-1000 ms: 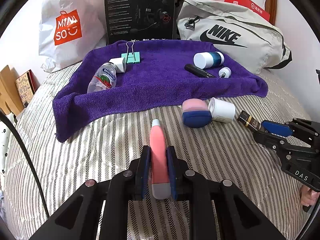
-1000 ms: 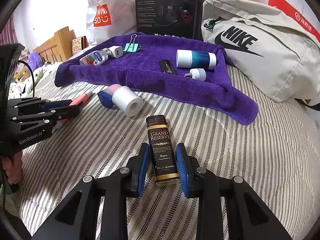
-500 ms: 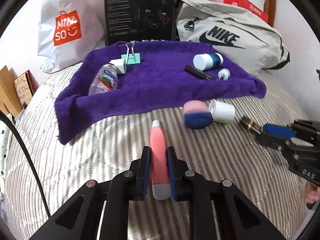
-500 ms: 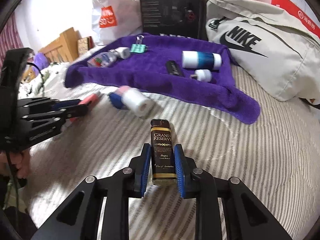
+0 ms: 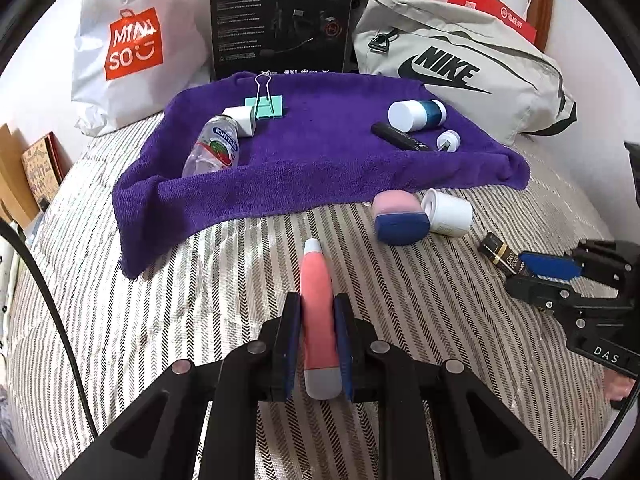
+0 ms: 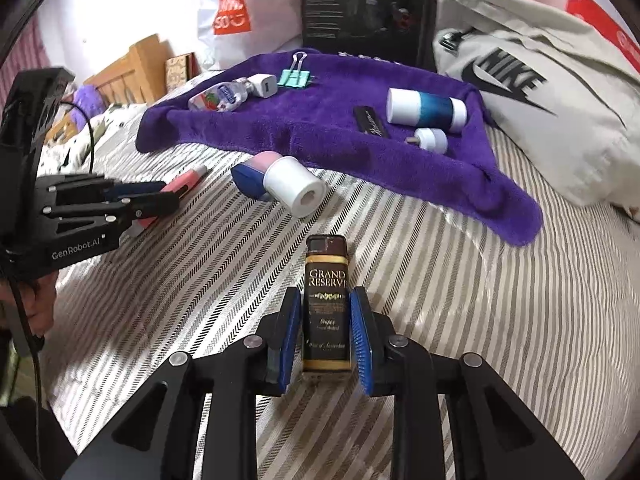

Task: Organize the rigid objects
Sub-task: 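Lift the pink tube with the left tool while the right tool lifts the bottle, then lower the pink tube and bottle onto the purple towel and open both tools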

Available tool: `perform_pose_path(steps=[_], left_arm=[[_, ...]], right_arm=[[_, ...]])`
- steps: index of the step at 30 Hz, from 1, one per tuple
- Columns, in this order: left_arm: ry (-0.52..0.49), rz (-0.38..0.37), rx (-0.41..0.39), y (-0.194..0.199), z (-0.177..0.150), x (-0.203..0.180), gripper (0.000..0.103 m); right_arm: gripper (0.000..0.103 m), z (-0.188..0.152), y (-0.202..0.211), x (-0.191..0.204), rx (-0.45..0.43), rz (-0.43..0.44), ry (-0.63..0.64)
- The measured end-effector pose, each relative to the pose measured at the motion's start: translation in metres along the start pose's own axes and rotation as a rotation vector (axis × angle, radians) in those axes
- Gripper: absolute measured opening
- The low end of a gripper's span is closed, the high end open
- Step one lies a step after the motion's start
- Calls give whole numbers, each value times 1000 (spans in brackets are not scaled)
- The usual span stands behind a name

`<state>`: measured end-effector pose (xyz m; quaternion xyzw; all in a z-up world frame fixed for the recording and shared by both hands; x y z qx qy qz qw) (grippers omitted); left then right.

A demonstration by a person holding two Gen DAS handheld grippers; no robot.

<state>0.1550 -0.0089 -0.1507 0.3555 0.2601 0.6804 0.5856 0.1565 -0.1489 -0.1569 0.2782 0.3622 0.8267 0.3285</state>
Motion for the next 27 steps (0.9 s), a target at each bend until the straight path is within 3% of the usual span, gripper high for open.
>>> perform_pose_path(steps=[4,9,27], left_arm=[[-12,9,3,-1,2,-2,17],[75,-73,57,-2,4,9,16],[136,-108,6,21,35,20,16]], right_arm=[[24,2,-1,-1,12,4,10],[24,1,8,-7,12,48,-70],[24,17,31,-15,-24,94,-127]])
Point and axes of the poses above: each gripper's, at about its wrist camera, not at the fingertips, and y roughly against the way its jaws point, x to its left, z to its top, the point moved 9 cm from there along -y, roughly the way its jaws point, and after that the axes turned 14 degrees about z, right-handed, at the moved point
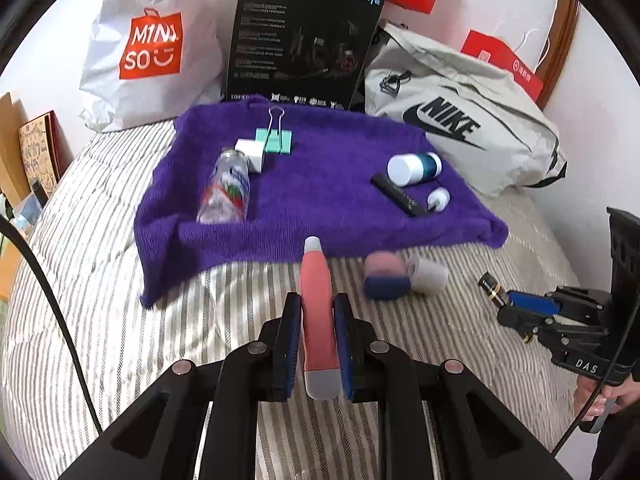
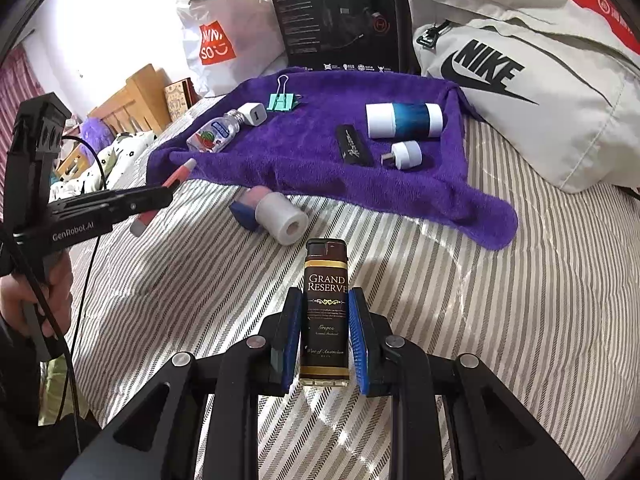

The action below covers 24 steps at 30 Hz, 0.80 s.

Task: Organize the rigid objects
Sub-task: 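Lower the pink tube and bottle onto the purple towel and open both tools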

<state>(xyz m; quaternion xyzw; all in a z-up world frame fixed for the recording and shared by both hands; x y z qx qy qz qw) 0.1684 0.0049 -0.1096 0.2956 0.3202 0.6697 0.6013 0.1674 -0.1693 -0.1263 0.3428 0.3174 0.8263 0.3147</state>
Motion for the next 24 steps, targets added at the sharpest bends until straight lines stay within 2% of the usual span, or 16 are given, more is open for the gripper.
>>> perform_pose_path(steps=[5,12,17,24], left_arm=[[-5,-9,-36,4,22,0,16],[-14,-12,-68,-3,57,-3,16],[3,-34,-47,-26,77,-7,16],[-11,-17,-8,-63,93,-11,16]], right_arm=[[24,17,5,5,-20,15,15],[24,58,1,7,-48,17,40],[24,97,-19,8,-56,46,55],[24,127,-60,-2,-19,56,65]])
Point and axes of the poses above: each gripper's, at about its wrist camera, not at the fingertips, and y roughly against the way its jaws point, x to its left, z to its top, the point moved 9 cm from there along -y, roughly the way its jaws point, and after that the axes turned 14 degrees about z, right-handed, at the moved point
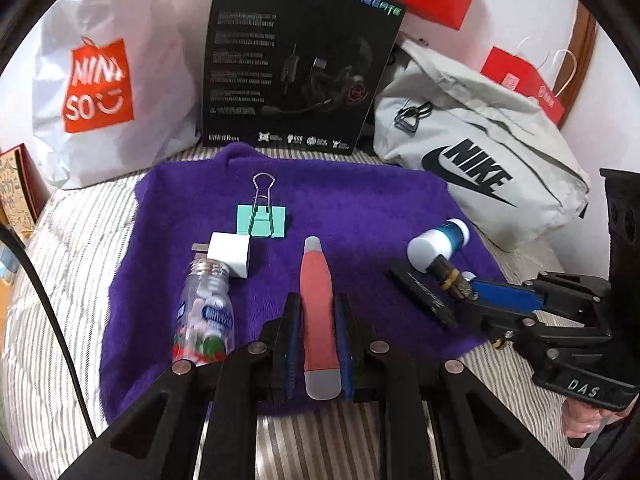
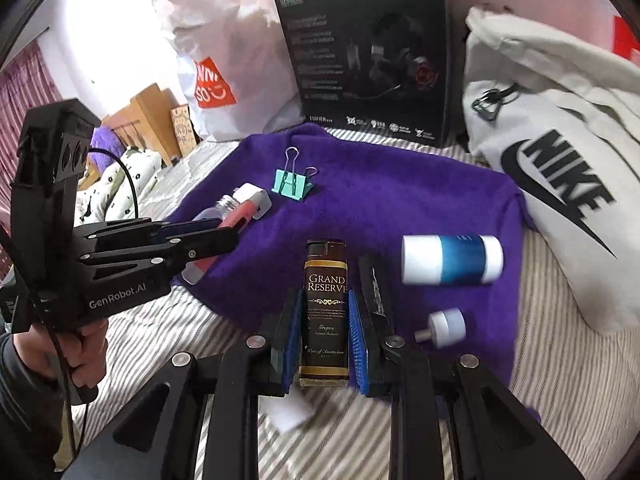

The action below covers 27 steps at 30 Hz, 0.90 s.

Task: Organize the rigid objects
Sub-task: 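Lower the pink tube and bottle onto the purple towel and open both tools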

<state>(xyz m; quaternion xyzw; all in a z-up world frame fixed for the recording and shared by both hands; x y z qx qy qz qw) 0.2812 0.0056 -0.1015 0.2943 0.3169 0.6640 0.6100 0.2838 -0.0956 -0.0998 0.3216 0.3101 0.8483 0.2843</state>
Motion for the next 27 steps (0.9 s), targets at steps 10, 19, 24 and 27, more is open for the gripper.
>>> perform_pose_path(steps=[10,19,24,27], left_arm=[[-4,0,88,-41,4,12,16],[-71,41,110,-56,3,2,17],[-80,46,113,-59,3,1,17],[-80,42,117,-61,3,0,17]], right_arm=[[24,-3,-40,-7,88,12,27],[24,-7,-56,-8,141,10,63],[24,-6,-57,-7,138,19,85],[24,-8,-57,-8,141,29,93]])
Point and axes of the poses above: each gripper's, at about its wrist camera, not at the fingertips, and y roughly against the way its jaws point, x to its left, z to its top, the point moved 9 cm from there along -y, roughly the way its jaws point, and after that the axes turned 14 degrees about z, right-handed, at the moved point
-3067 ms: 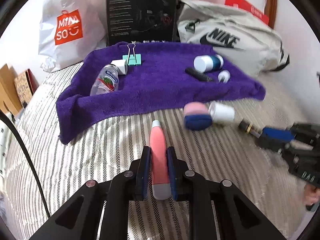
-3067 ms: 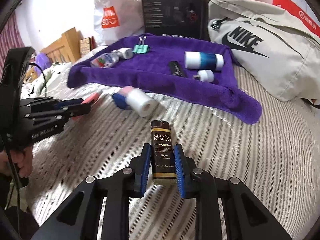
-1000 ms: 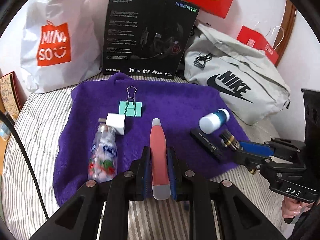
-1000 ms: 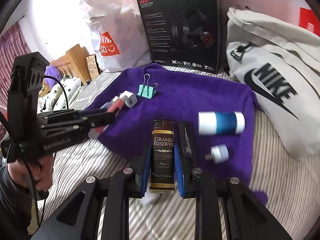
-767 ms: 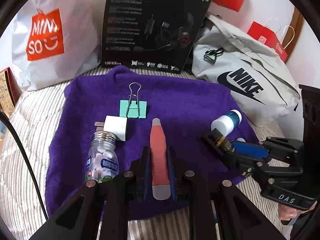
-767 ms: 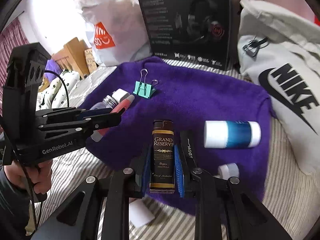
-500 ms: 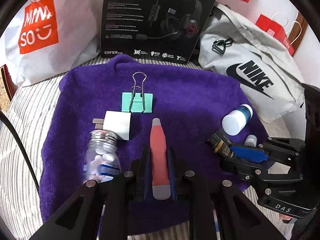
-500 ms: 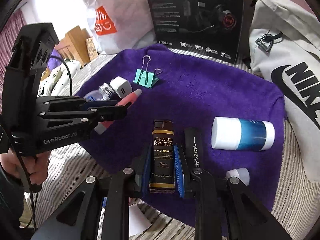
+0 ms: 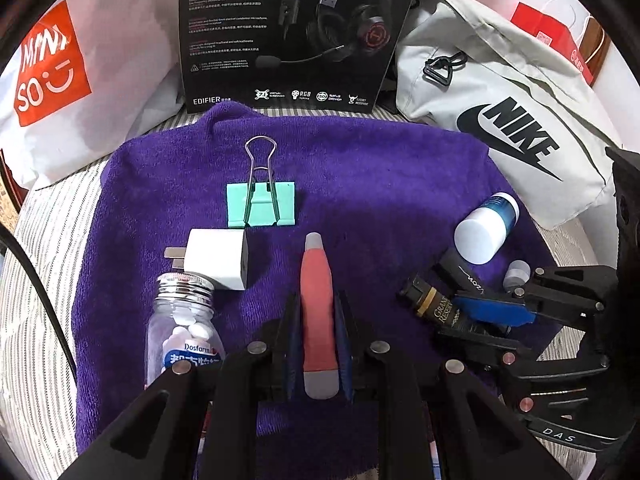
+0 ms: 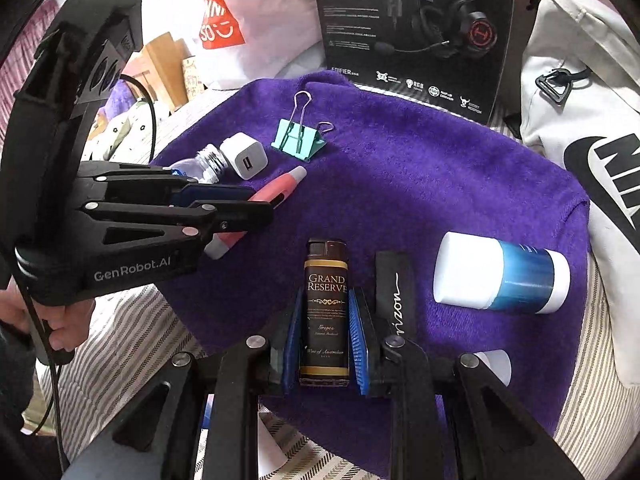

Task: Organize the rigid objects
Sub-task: 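Lower the pink tube and bottle onto the purple towel and open both tools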

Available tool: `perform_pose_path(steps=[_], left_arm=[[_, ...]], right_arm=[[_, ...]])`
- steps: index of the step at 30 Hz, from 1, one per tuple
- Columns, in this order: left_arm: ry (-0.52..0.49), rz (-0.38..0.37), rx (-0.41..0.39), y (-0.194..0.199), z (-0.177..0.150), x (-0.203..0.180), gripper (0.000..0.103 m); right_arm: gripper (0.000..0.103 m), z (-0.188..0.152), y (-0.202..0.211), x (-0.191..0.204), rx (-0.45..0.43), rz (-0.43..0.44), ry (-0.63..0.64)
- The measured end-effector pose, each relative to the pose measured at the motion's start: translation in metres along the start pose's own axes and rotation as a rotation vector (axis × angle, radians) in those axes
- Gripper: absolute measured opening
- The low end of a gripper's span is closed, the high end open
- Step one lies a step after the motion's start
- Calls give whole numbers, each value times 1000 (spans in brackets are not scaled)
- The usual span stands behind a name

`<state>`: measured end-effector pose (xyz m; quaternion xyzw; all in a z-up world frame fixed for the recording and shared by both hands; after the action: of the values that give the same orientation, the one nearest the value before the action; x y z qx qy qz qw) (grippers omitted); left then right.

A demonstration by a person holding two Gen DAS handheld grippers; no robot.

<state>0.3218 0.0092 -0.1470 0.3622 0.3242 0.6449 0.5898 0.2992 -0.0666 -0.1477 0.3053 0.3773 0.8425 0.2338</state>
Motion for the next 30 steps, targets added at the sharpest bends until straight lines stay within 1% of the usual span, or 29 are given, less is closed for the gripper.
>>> perform_pose_path(steps=[5,11,14,16,17,19,21,24,26,30], left_arm=[[-17,14,3,1,-3,-4,17],[-20,10,25,4,-8,-10,24],[-17,20,37,6,-11,-9,24],[-16,14,47,8,-12,-7,28],[-14,10,50,9,-13,-7,31],[-13,10,55,11,-14,-7,34],[-15,10,56,15,-16,-7,37],[-15,12,45,22,-16,-5,37],[-18,26,23,33,-16,-6,37],[-32,28,-30,64,-20,-11,37]], right_arm=[[24,0,-1,0,18,12,23],[24,0,-2,1,47,25,49],[24,0,-2,2,64,29,57],[24,-3,1,2,78,32,48],[24,-4,2,2,82,31,45],[24,-8,7,2,84,17,42],[25,-10,13,1,76,9,32],[28,-14,27,2,55,3,9],[28,-17,40,4,36,-14,4],[28,-30,66,9,-6,-57,-25]])
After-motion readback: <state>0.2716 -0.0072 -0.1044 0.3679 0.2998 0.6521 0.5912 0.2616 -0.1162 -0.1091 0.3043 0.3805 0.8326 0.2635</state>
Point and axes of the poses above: each gripper's, at about its wrist camera, not at the fingertips, and y roughly against the way its jaws point, x to its left, z to its top, the point moved 9 cm from there along -y, roughly the way its jaws point, and after that the axes turned 14 degrees about z, right-handed, at the moved point
